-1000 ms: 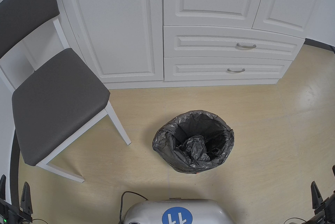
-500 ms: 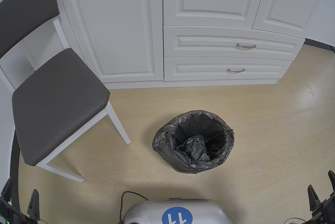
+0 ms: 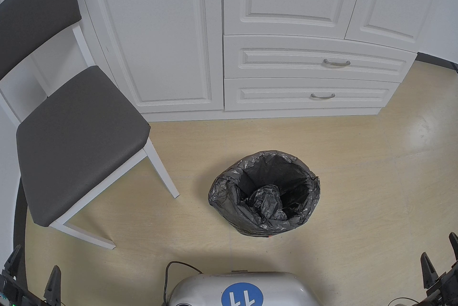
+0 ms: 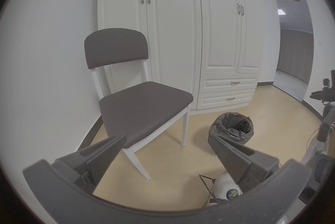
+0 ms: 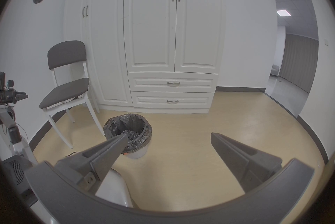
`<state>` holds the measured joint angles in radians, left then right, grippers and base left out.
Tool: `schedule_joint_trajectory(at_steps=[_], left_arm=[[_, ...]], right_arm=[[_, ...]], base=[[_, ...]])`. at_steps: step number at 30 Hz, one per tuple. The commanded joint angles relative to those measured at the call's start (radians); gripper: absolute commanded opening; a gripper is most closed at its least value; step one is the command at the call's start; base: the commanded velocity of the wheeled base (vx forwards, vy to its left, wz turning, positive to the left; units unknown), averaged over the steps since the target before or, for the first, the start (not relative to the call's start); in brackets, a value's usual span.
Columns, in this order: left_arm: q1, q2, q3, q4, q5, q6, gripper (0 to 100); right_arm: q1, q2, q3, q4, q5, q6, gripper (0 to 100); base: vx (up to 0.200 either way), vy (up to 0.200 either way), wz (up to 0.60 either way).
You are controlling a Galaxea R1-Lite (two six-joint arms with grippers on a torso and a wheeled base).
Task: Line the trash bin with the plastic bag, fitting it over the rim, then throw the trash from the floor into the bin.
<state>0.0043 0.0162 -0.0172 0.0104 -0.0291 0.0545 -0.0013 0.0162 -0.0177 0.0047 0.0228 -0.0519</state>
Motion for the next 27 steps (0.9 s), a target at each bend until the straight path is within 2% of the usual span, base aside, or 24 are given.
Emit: schedule_joint_trajectory(at_steps=[1, 3, 8, 11, 13, 17, 20, 27], left_arm=[[0.0, -0.015, 0.014, -0.003, 0.0, -0.002, 100], [0.0, -0.012, 0.016, -0.007, 0.003, -0.027, 100], [0.0, -0.015, 0.014, -0.003, 0.0, 0.002, 100], [-0.001, -0.009, 0.013, 0.0, 0.0, -0.002, 100], [-0.004, 0.005, 0.013, 0.003, 0.0, -0.013, 100], [-0.003, -0.013, 0.016, -0.006, 0.002, -0.027, 100], [-0.003, -0.015, 0.016, -0.007, 0.012, -0.054, 100], [-0.003, -0.015, 0.017, -0.007, 0.011, -0.047, 100]], right_arm=[[0.001, -0.016, 0.016, 0.0, -0.007, 0.027, 100], [0.001, -0.016, 0.016, -0.002, -0.01, 0.064, 100], [0.001, -0.015, 0.013, 0.008, 0.0, 0.012, 100], [0.0, -0.016, 0.018, 0.0, -0.001, 0.015, 100], [0.003, -0.016, 0.016, -0.002, -0.006, 0.055, 100], [0.0, -0.016, 0.018, 0.0, -0.004, 0.023, 100], [0.0, -0.016, 0.018, -0.002, -0.006, 0.024, 100], [0.001, -0.016, 0.018, 0.0, -0.009, 0.043, 100]], base=[[0.0, 0.0, 0.0], [0.0, 0.0, 0.0], [0.0, 0.0, 0.0], [0.0, 0.0, 0.0], [0.0, 0.0, 0.0], [0.0, 0.0, 0.0], [0.0, 0.0, 0.0], [0.0, 0.0, 0.0]])
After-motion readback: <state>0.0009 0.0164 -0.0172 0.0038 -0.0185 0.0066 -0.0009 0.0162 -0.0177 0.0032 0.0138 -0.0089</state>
